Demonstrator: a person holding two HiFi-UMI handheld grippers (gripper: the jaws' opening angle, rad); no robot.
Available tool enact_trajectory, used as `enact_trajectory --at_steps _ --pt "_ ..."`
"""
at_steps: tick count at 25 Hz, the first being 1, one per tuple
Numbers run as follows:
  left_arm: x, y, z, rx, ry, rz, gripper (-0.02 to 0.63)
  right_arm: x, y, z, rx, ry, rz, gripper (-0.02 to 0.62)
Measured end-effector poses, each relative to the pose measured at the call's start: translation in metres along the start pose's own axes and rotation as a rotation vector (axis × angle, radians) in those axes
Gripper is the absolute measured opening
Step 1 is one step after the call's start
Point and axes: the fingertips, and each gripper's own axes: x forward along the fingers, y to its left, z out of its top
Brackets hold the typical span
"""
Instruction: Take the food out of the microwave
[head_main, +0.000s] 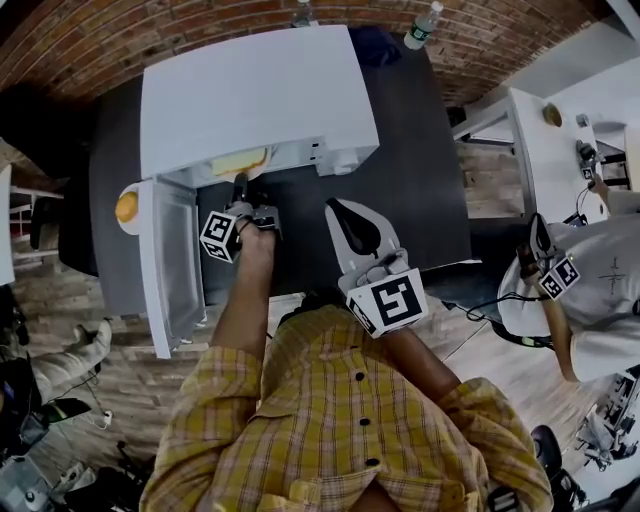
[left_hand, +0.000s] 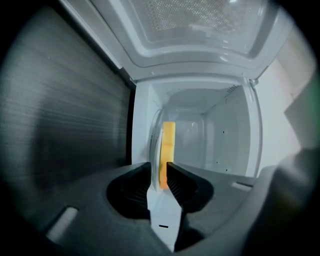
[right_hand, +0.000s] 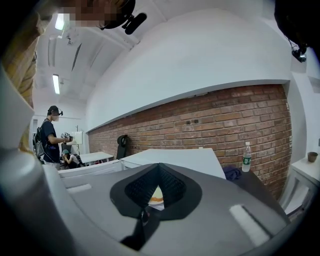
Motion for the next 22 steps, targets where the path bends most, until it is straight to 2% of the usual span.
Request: enact_trajectory --at_steps 2,6,13,17,22 --pt "0.004 0.001 0.003 0.01 -0.006 0.002 0.084 0.001 0.001 -0.002 -0.01 0.004 0.004 0.003" --pt "0.009 0.005 0.008 0.023 -0.006 0.01 0.018 0.003 -0.001 -0.009 -0.011 0.014 -0.001 0.003" --pt "-0.002 -0.001 0.013 0.045 -0.023 -0.024 0.015 -0.002 -0.009 -0.015 -0.041 0.02 0.009 0.003" --pt "-0.015 -0.008 0.008 0.059 -0.026 -0.037 0.014 -0.01 -0.02 -0.015 0.026 0.008 -0.006 0.003" --pt "-0.037 -0.015 -0.004 0.038 -0.037 -0.045 0.014 -0.018 -0.026 -0.009 0.003 -0.004 0.024 0.003"
